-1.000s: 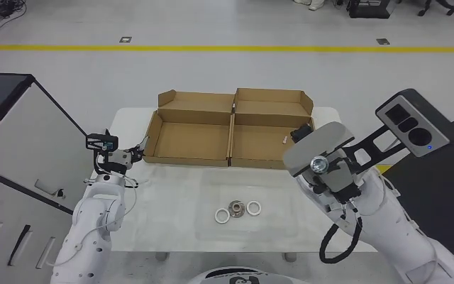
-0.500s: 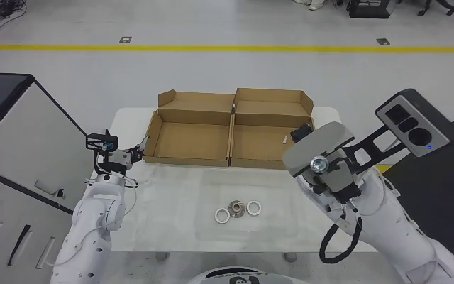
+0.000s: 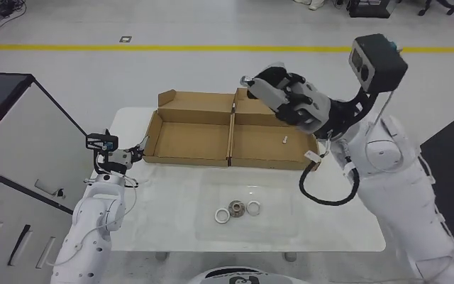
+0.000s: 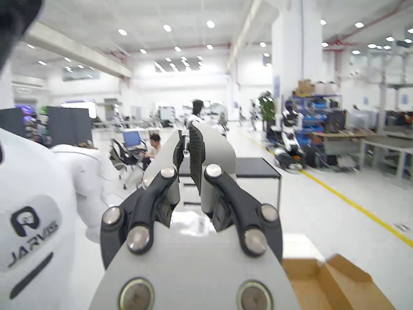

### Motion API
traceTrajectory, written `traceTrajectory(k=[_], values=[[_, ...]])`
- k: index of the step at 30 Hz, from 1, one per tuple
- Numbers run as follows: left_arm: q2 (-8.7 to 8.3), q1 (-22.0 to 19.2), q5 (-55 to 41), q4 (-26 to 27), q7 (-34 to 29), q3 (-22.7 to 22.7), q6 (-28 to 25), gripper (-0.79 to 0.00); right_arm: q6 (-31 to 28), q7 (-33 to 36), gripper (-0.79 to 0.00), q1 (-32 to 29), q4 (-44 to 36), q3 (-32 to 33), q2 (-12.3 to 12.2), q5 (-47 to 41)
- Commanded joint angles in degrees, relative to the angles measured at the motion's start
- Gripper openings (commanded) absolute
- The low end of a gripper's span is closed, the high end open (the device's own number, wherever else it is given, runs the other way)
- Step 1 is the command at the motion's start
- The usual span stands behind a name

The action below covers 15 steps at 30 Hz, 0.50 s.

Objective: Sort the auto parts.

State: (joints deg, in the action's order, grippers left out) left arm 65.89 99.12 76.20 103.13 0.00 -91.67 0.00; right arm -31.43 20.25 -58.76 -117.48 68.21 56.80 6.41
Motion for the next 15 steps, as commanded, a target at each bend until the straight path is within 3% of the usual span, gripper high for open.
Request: traceTrajectory(k=[1,15], values=[[0.0,0.0,0.0,0.0,0.0,0.0,0.0,0.0,1.8,4.4,-0.785,-0.5,0.1,2.3,-0.4,1.3],[0.0,0.0,0.0,0.0,0.0,0.0,0.0,0.0,5.3,28.2,-0.785,-0.8,1.0,11.8,-3.1,19.5]])
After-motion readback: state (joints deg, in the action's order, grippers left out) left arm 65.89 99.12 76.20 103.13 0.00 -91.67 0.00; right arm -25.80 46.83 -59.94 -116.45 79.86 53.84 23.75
